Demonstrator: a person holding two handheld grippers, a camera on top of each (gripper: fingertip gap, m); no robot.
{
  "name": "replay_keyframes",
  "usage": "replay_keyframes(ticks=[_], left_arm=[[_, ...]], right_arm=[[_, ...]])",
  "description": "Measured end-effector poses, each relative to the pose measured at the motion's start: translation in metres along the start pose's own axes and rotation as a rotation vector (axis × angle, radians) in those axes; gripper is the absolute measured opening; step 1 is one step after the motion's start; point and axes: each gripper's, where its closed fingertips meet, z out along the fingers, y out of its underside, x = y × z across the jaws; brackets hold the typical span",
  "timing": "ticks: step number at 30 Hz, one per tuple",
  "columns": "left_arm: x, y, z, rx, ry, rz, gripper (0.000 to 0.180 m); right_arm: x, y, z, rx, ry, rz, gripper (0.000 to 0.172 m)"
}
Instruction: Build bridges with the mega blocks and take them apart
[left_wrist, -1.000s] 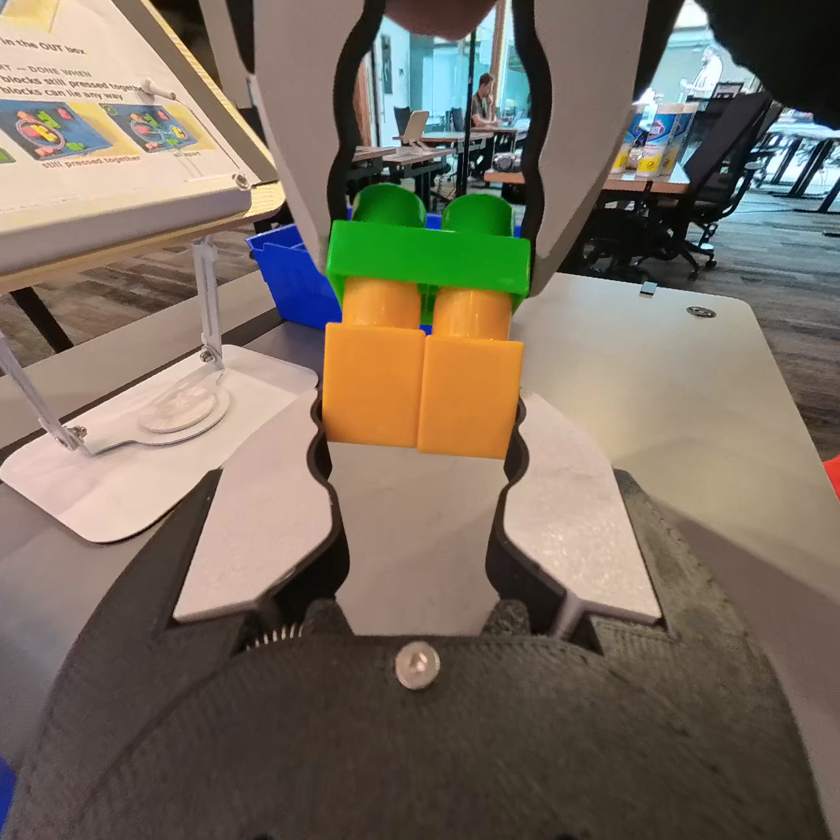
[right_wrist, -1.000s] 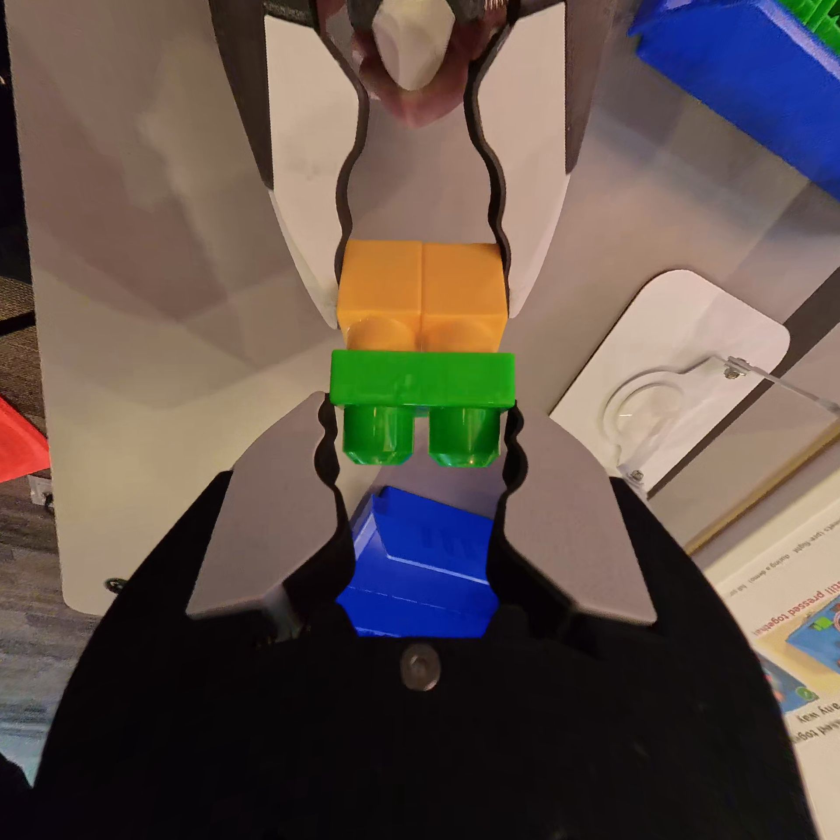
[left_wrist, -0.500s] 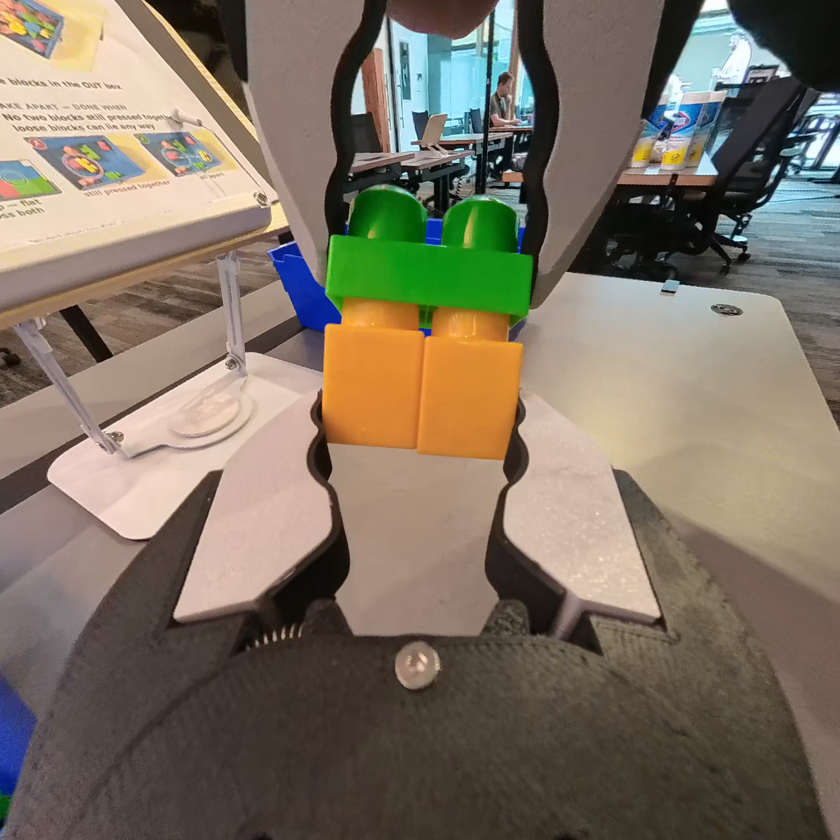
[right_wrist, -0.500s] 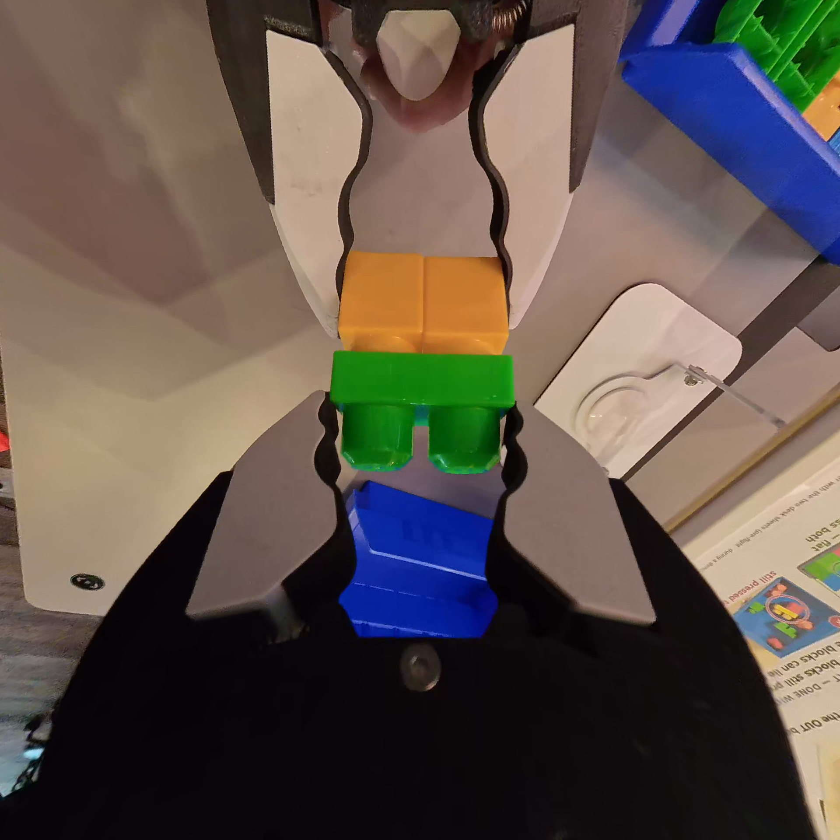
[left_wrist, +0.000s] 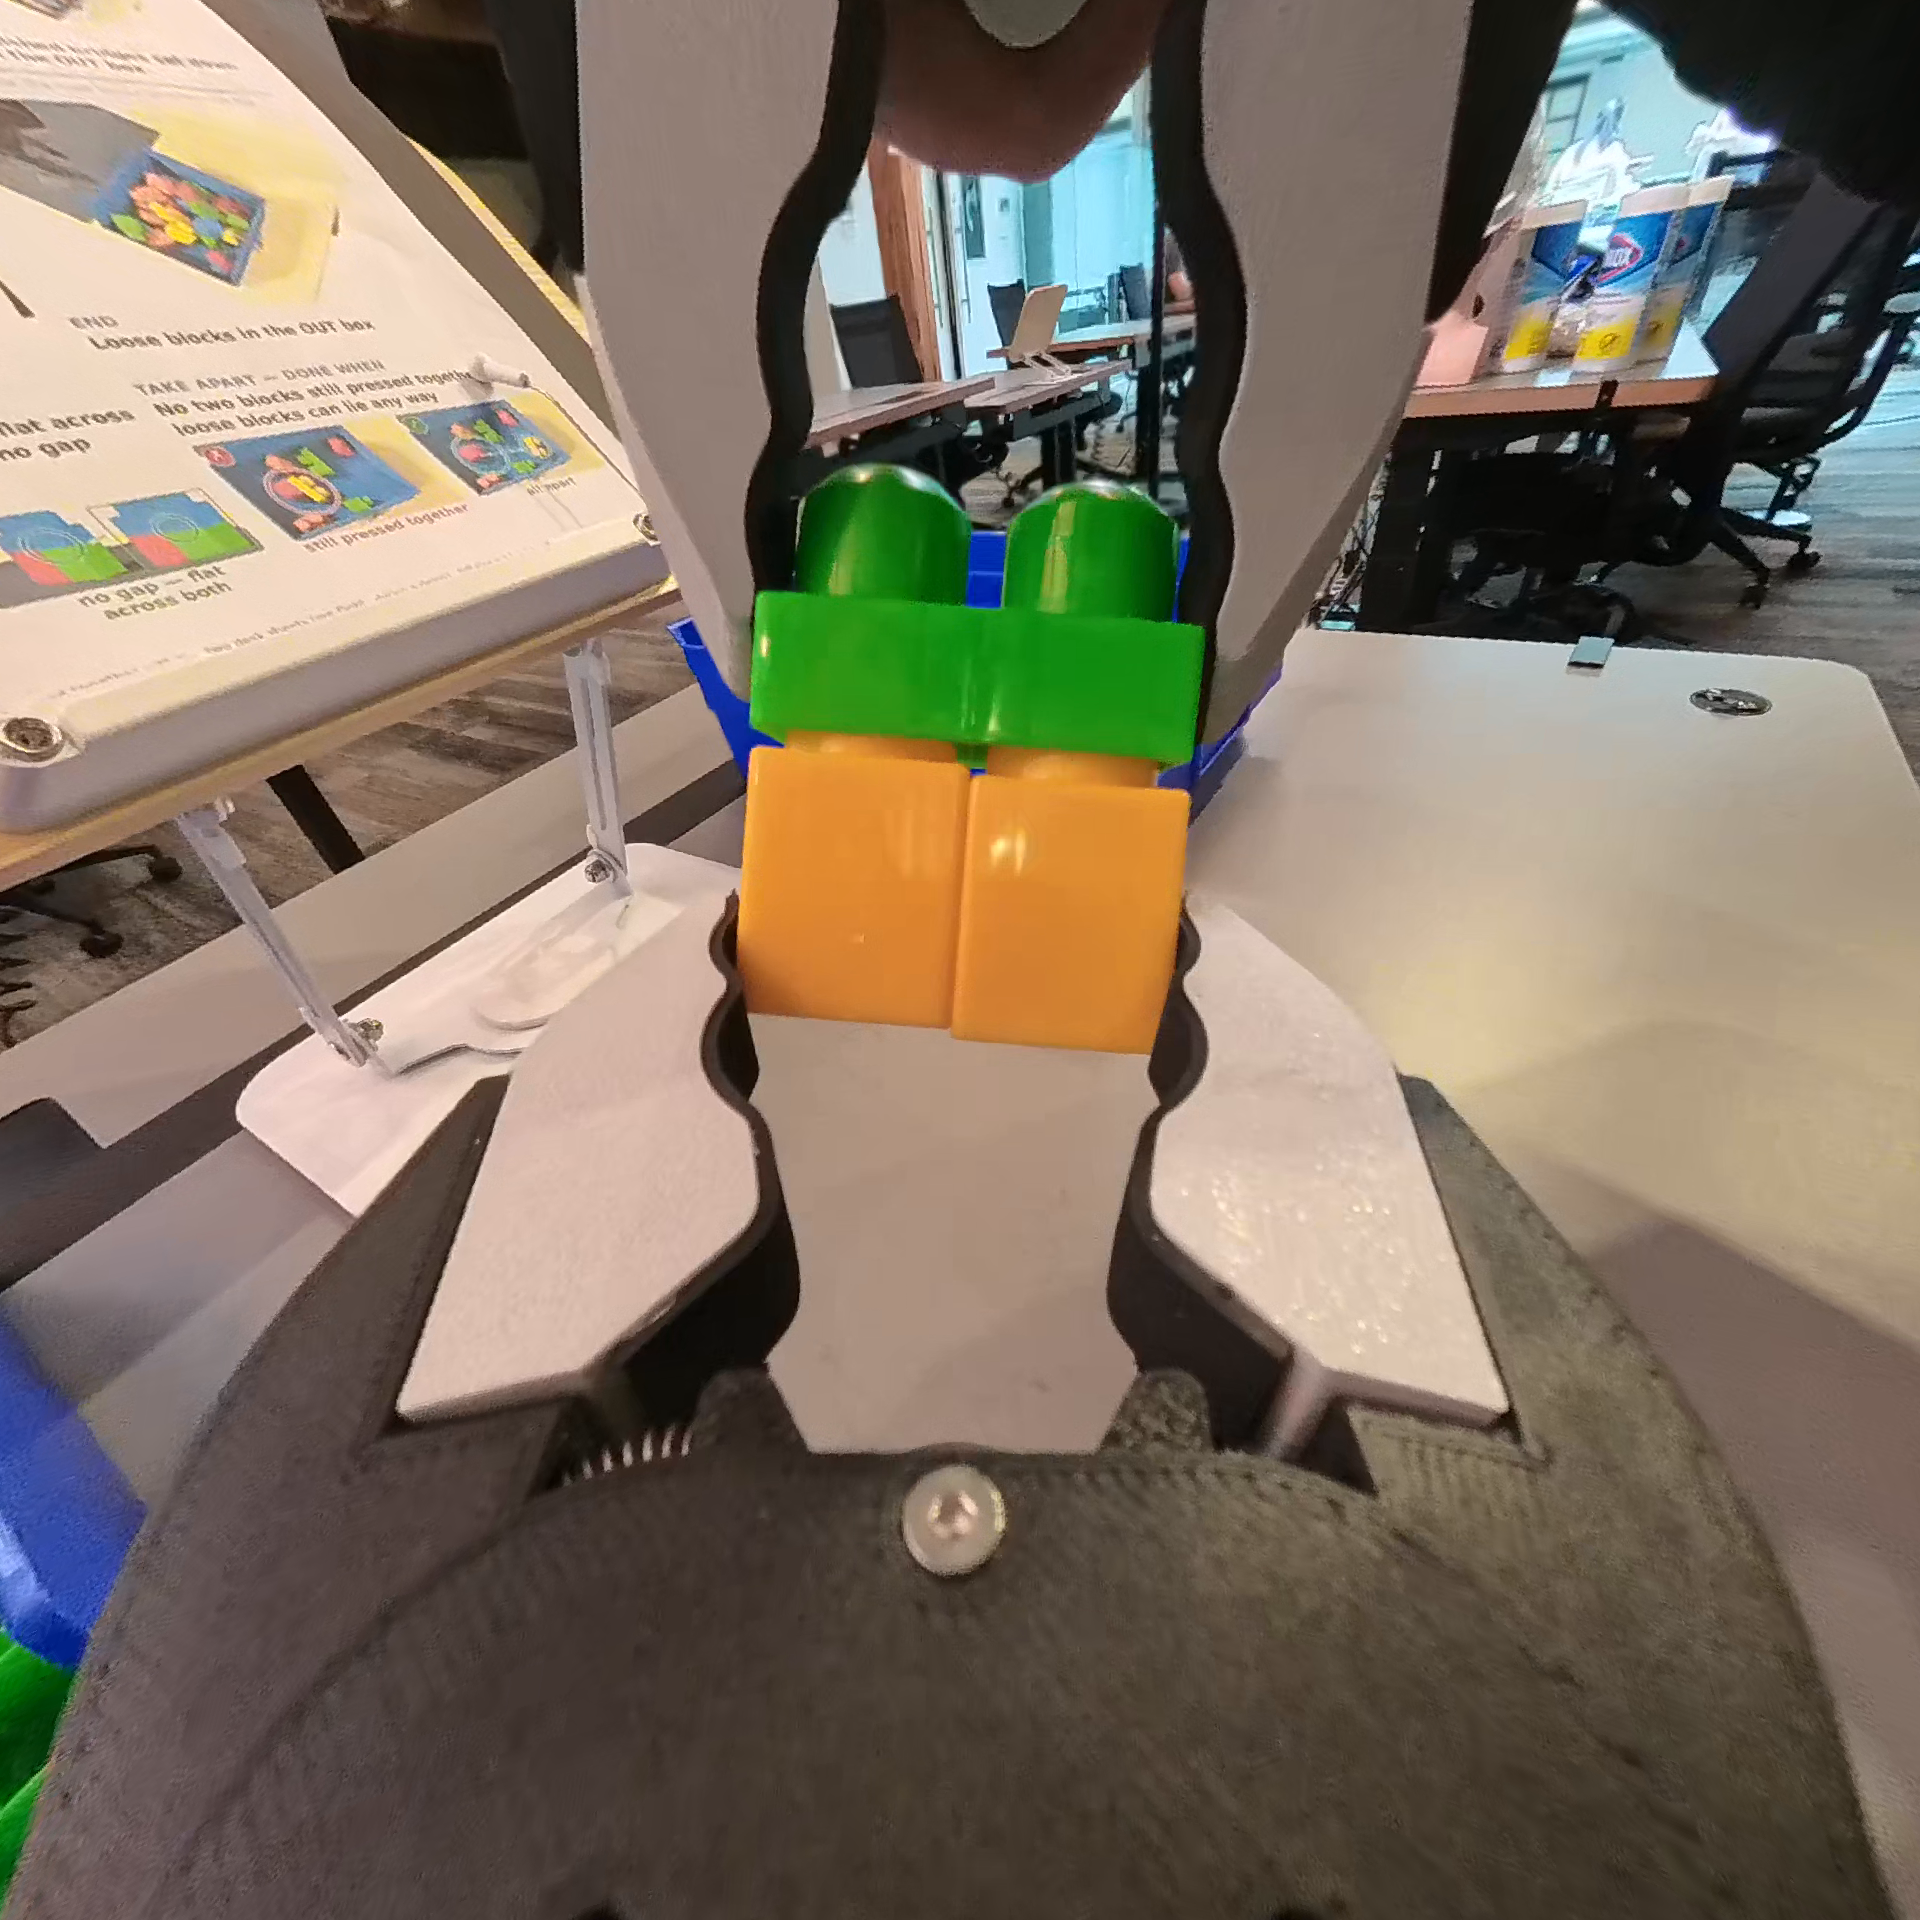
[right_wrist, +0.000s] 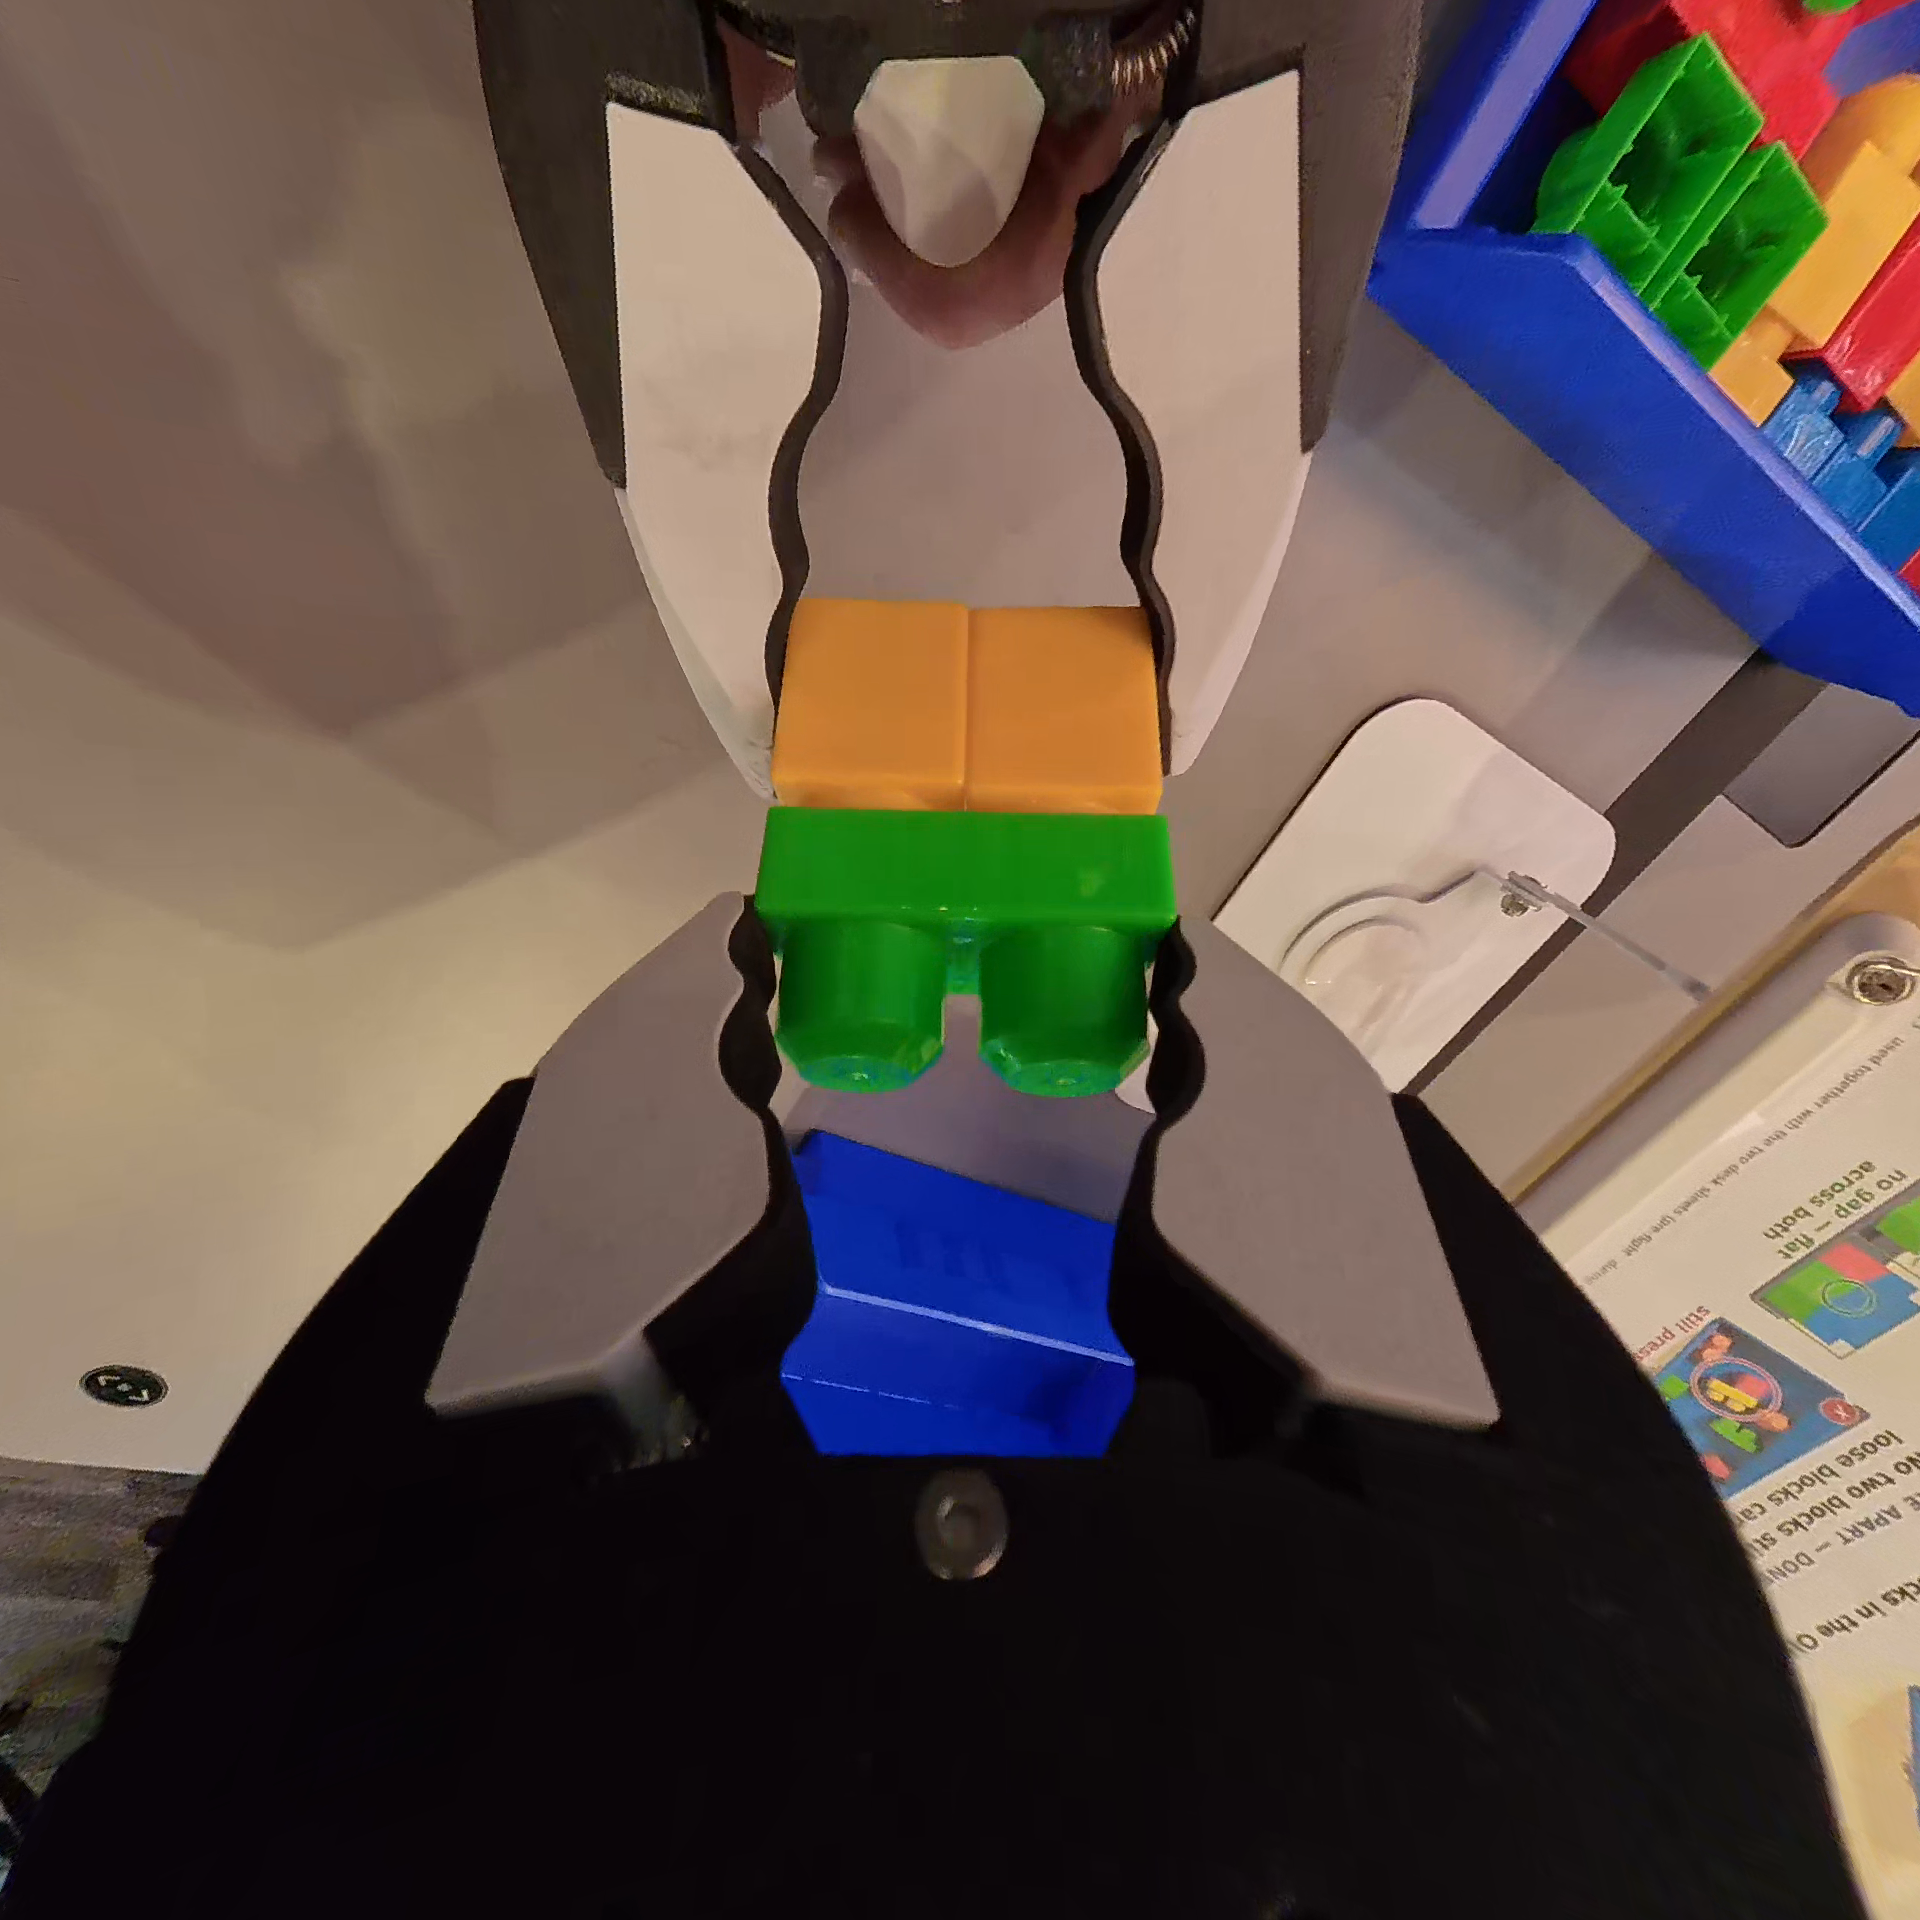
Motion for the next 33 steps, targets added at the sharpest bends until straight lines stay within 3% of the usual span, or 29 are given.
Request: replay_keyframes(ticks=[33], left_arm=[[0.000, -0.013, -0.010, 0.060, -0.010, 0.027, 0.074]], right_arm=[[0.000, -0.009, -0.003, 0.170, 0.018, -0.002, 0.071]])
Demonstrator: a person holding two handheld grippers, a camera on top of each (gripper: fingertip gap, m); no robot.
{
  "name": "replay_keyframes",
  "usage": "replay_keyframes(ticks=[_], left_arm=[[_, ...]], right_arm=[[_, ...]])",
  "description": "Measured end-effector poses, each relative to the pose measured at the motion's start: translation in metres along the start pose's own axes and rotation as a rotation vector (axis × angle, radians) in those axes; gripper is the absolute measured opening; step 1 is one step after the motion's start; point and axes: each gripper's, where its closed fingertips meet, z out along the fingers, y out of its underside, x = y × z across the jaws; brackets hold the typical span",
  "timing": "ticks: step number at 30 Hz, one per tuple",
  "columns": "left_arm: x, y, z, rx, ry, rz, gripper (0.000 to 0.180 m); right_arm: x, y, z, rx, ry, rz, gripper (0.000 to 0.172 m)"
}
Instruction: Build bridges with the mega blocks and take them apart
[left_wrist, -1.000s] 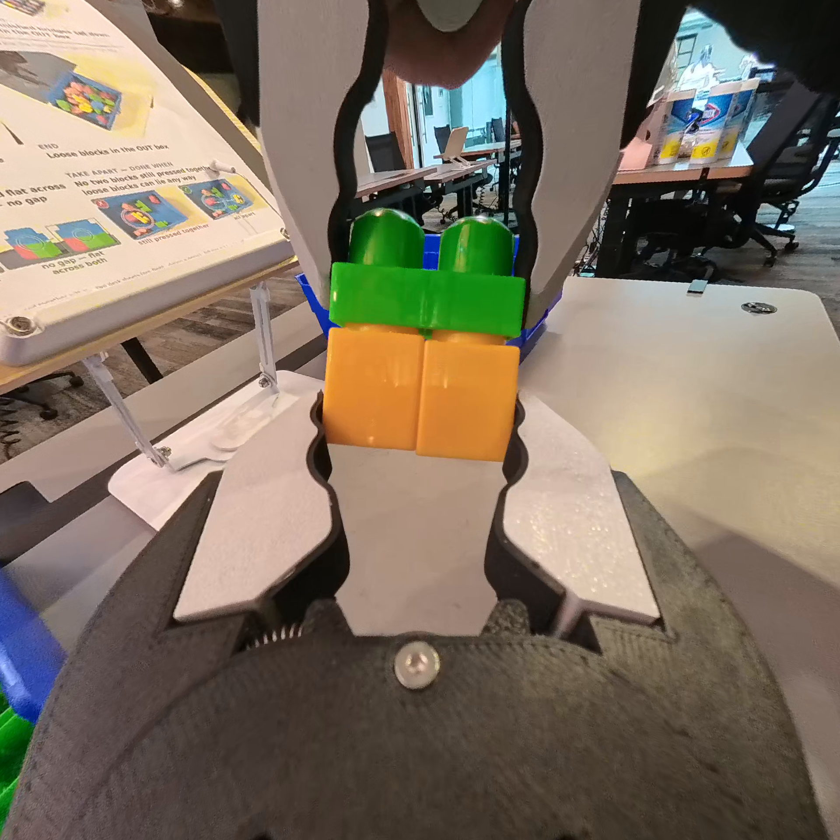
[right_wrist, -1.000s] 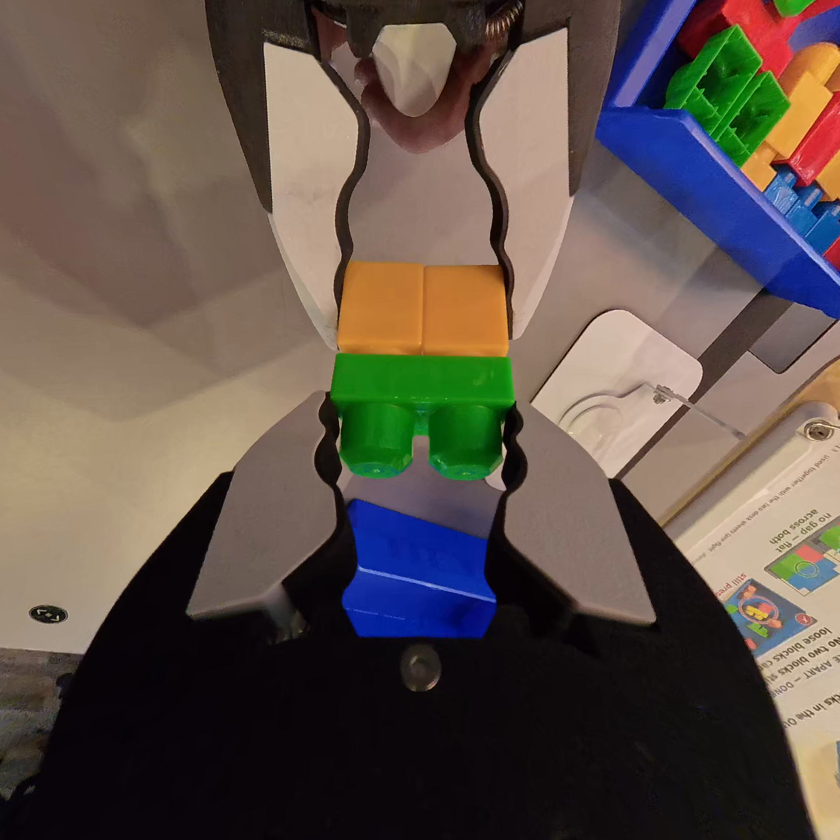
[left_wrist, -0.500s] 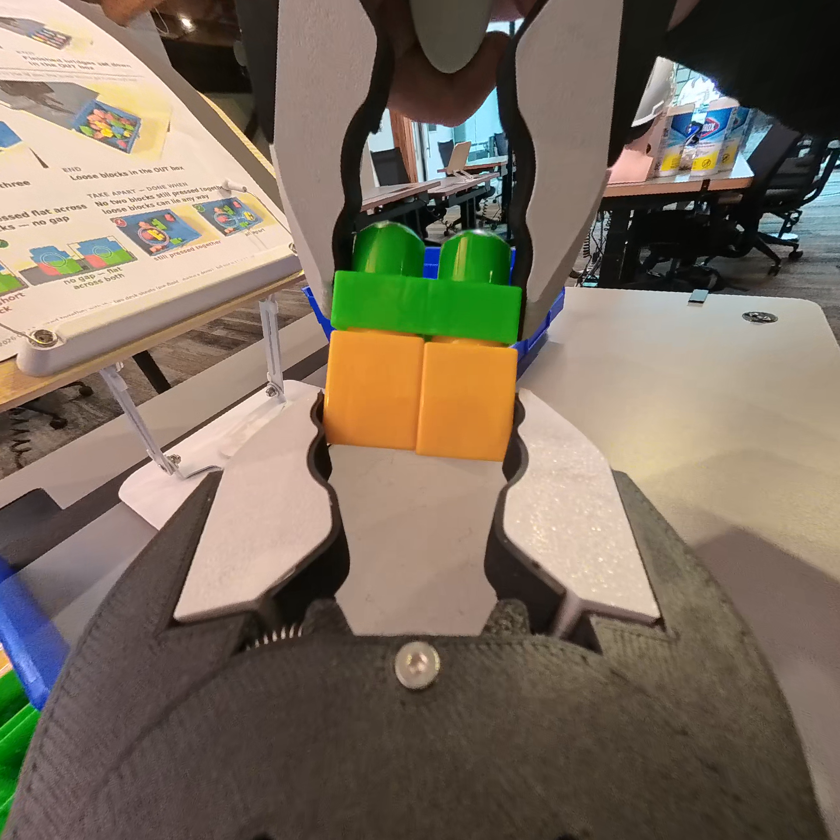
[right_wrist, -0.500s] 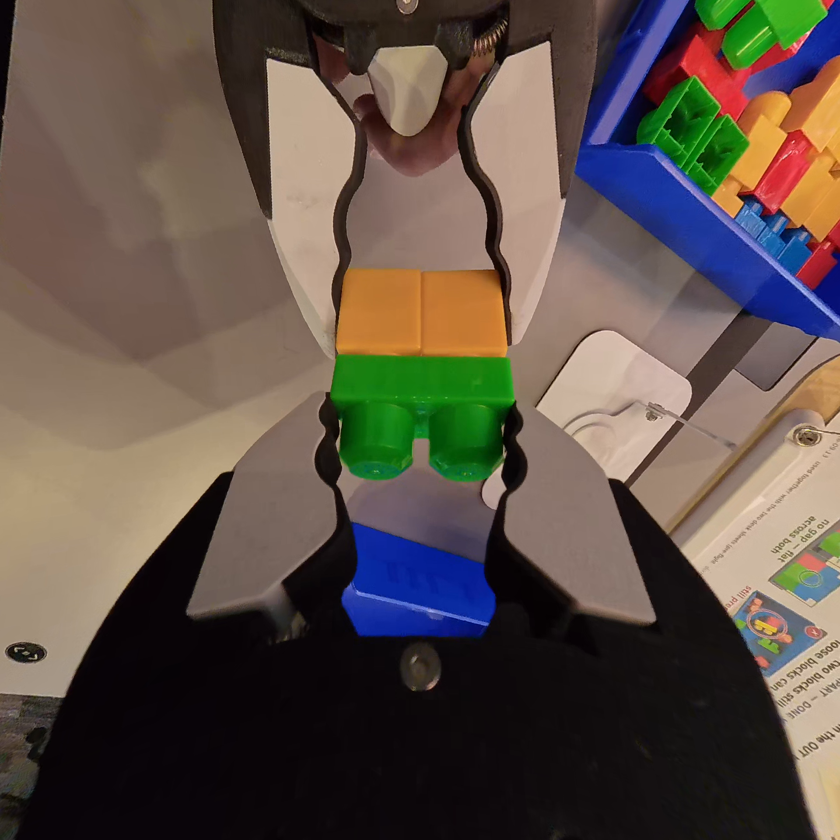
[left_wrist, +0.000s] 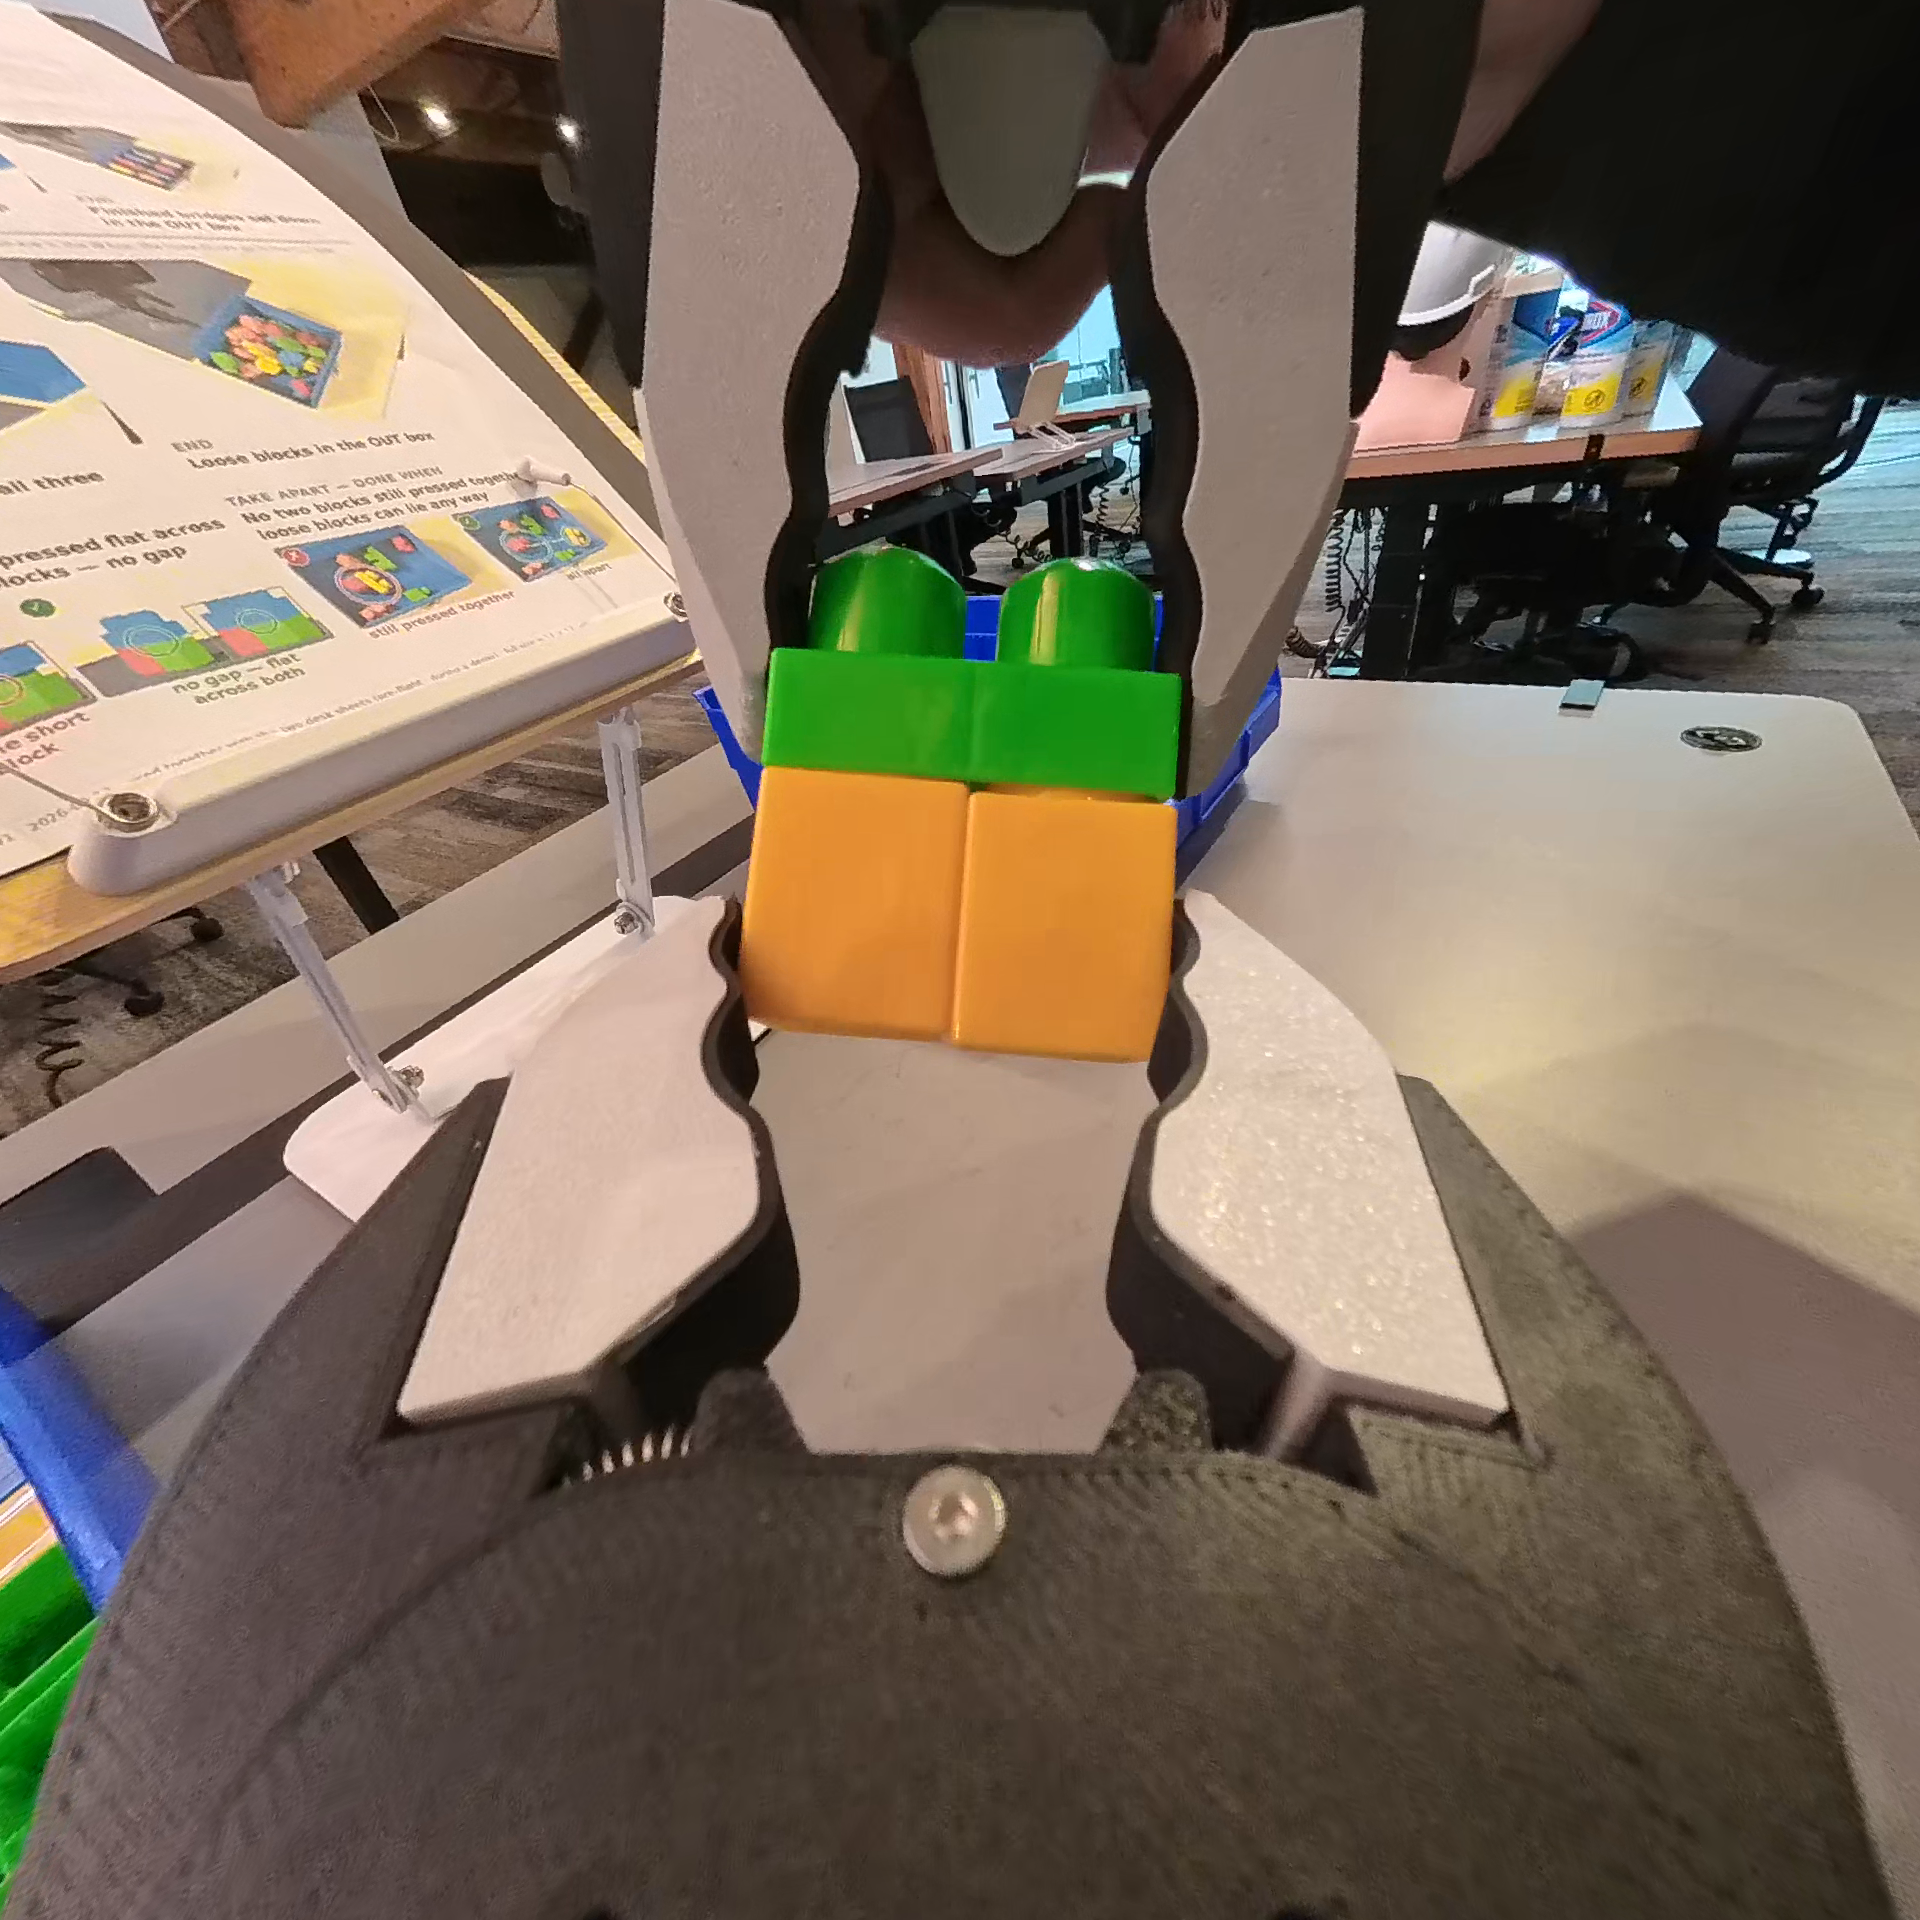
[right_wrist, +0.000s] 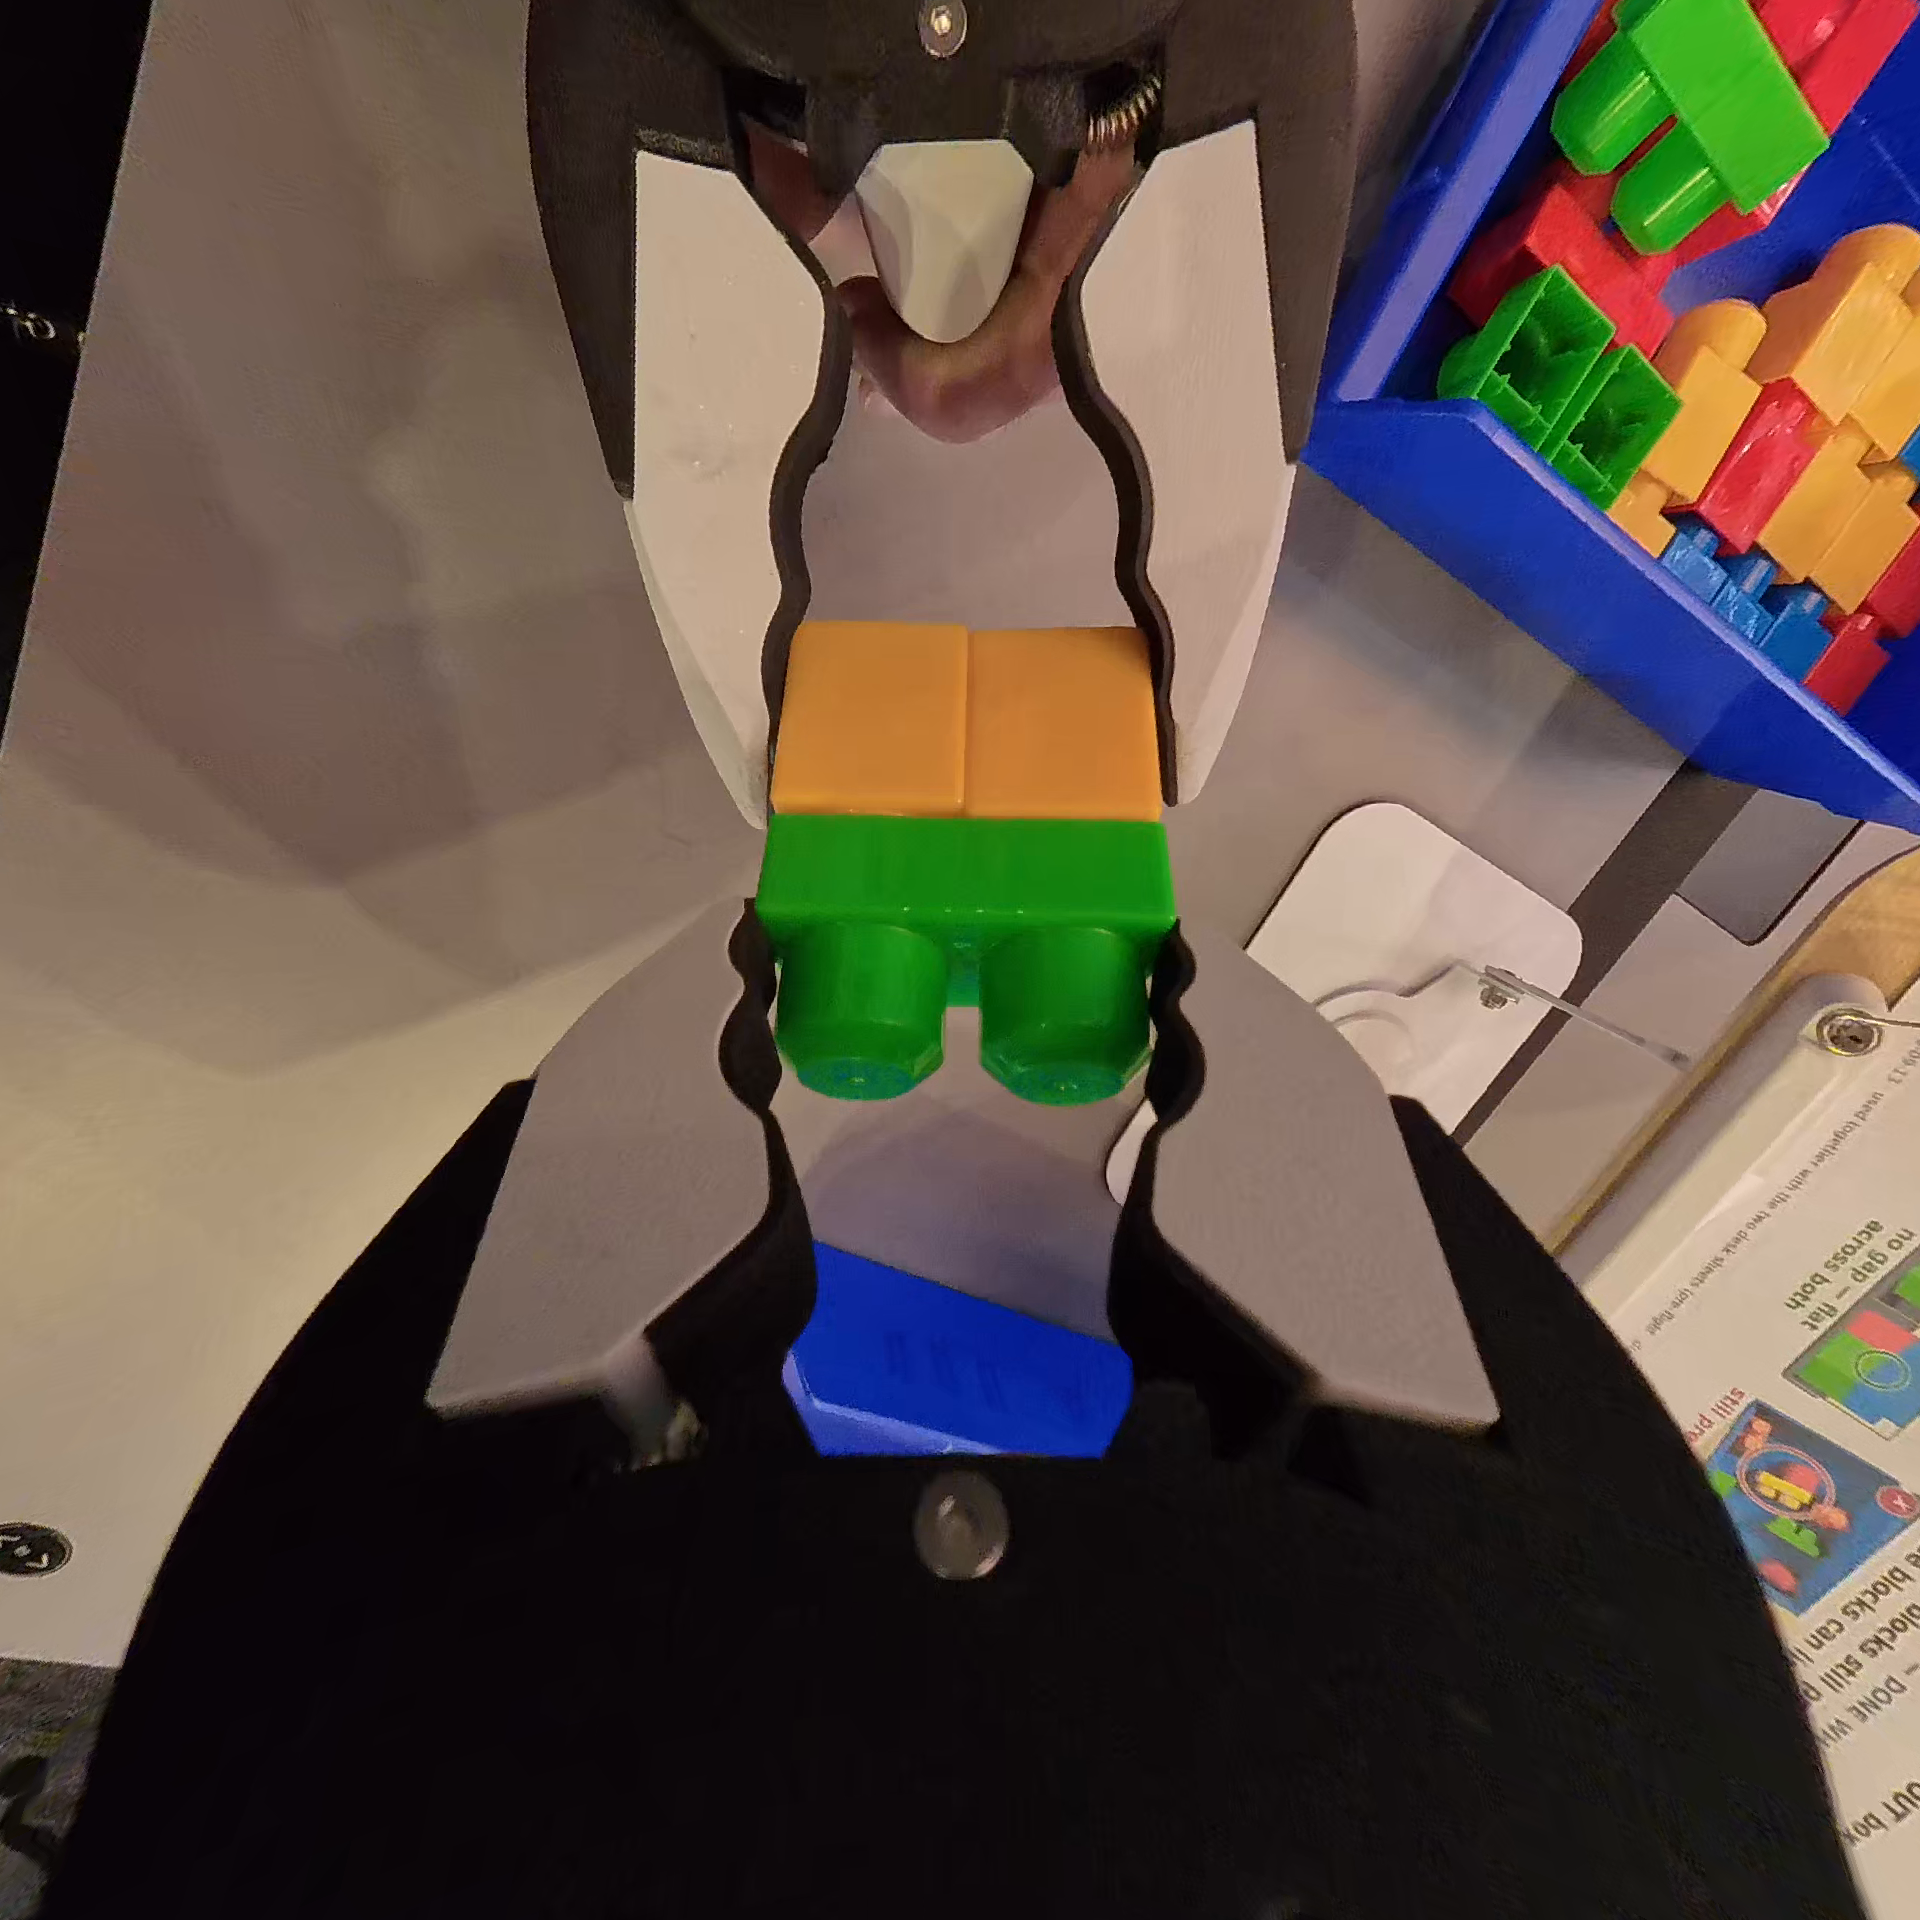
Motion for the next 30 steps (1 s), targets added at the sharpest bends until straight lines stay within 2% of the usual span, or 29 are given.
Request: replay_keyframes(ticks=[23, 30], left_arm=[[-0.002, 0.002, 0.002, 0.007, -0.008, -0.004, 0.074], [-0.010, -0.007, -0.002, 0.044, -0.046, 0.009, 0.075]], right_arm=[[0.003, 0.001, 0.003, 0.004, 0.019, 0.007, 0.071], [0.010, -0.005, -0.005, 0.037, 0.042, 0.059, 0.074]])
